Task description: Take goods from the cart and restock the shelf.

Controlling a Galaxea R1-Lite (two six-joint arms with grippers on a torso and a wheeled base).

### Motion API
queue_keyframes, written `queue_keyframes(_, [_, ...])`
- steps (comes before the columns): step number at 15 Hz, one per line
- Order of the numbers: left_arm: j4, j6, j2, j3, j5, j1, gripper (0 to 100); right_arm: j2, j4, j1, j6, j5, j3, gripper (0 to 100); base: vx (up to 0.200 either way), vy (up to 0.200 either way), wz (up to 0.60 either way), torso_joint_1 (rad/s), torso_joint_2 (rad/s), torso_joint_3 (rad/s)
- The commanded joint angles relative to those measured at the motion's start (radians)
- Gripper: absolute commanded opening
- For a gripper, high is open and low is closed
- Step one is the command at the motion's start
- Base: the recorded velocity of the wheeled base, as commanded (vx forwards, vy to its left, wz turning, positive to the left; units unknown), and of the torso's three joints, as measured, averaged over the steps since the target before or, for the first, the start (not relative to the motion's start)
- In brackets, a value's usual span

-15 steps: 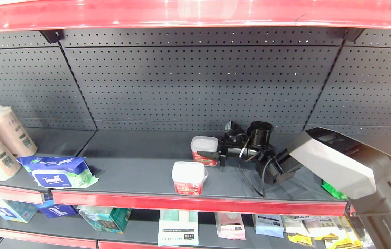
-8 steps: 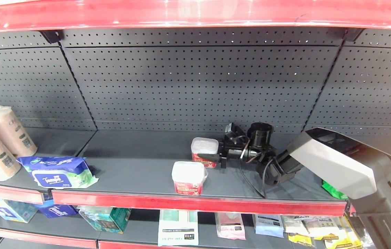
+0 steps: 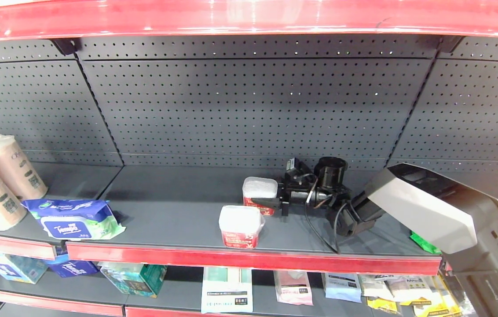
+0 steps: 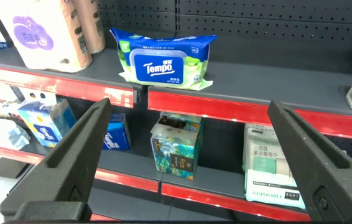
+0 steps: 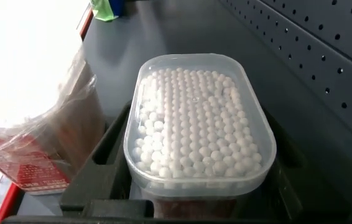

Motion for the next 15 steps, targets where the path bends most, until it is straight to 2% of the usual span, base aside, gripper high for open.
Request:
queue_keyframes(1, [0.0, 0.0, 0.001, 0.0, 0.0, 0.001, 100, 0.002, 0.004, 0.002, -0.001, 0.016, 0.001, 0, 0.0, 0.0, 0.0, 0.0, 0.0, 0.0])
queue_keyframes(4, [0.0, 0.0, 0.001, 0.0, 0.0, 0.001, 100, 0.0, 0.052, -0.004, -0.002, 0.036, -0.016, 0, 0.0, 0.0, 0.0, 0.0, 0.0, 0.0])
queue_keyframes(9, [-0.002, 0.0, 0.001, 0.0, 0.0, 0.001, 100, 0.0, 0.052, -0.005, -0.004, 0.036, -0.022, 0, 0.0, 0.0, 0.0, 0.0, 0.0, 0.0])
queue_keyframes(10, [0.0, 0.0, 0.001, 0.0, 0.0, 0.001, 100, 0.0, 0.052, -0.005, -0.004, 0.033, -0.022, 100, 0.0, 0.0, 0.0, 0.0, 0.0, 0.0])
queue_keyframes(15, [0.0, 0.0, 0.001, 0.0, 0.0, 0.001, 100, -0.009, 0.052, -0.01, -0.004, 0.028, -0.011, 100, 0.0, 0.0, 0.0, 0.0, 0.0, 0.0])
